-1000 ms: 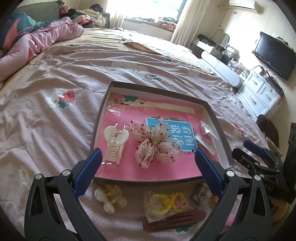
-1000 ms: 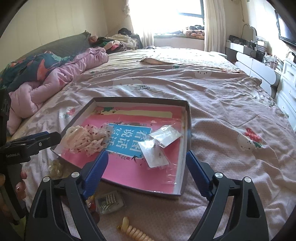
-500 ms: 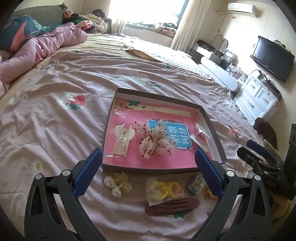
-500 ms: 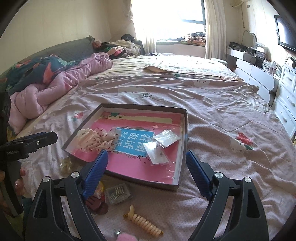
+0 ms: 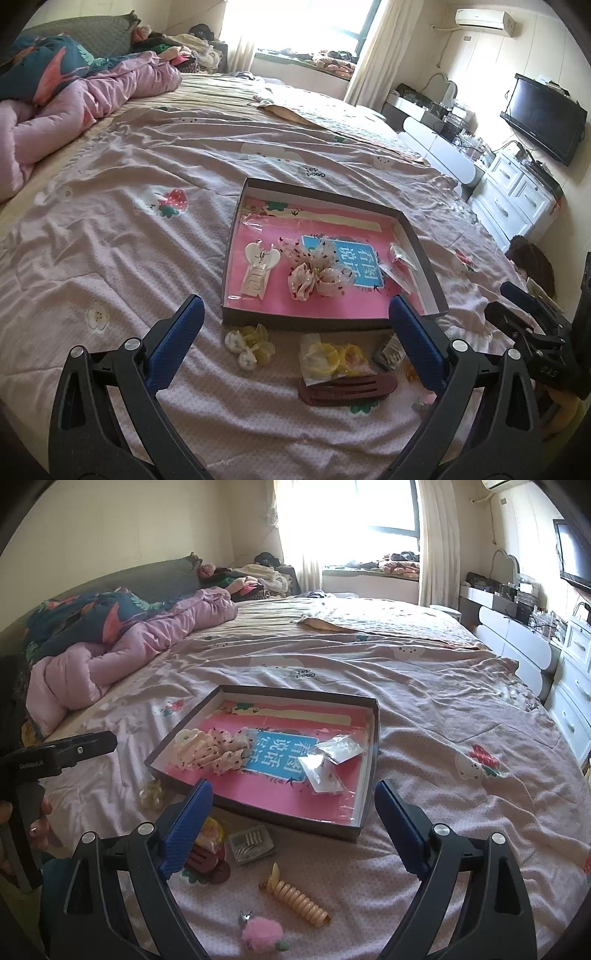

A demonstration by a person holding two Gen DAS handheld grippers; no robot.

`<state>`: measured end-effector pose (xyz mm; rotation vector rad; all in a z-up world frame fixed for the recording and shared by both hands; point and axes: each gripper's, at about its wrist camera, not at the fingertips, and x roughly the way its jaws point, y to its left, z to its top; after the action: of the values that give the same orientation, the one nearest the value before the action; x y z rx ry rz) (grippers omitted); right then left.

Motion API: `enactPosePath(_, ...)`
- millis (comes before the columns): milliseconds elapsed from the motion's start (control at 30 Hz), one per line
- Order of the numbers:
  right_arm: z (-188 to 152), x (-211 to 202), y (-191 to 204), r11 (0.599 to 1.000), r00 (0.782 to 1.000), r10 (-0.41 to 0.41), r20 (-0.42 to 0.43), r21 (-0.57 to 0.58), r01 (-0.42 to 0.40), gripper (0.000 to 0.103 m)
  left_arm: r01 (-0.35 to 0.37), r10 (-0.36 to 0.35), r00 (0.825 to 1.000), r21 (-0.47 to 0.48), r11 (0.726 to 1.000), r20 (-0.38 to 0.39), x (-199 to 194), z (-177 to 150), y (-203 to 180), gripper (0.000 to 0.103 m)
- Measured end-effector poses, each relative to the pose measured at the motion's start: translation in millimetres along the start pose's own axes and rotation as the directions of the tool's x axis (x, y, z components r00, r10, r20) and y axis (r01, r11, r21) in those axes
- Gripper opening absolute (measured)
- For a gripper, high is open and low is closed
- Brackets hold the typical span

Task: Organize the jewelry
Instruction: 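Withdraw both open tools back from the tray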

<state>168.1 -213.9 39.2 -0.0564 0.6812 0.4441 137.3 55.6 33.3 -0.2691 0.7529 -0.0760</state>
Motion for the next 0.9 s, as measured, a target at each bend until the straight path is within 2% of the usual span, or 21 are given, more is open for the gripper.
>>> enactPosePath(500,-23.5,-13.3,4.5,0.999,0.999,0.027,-0.032,-0.021,-0.028,0.086,-0.018,0.018,1.000,0.024,1.000,-0.024,-7.6,-17.7,-7.2,0.091)
enactPosePath(900,-47.7,-14.3,9.2,0.997,0.995,0.061,-0.080,-0.033,-0.064,0.086,-0.030,0.034,0.996,0.051,0.998,-0.080,3.0,-40.4,-16.4,0.091)
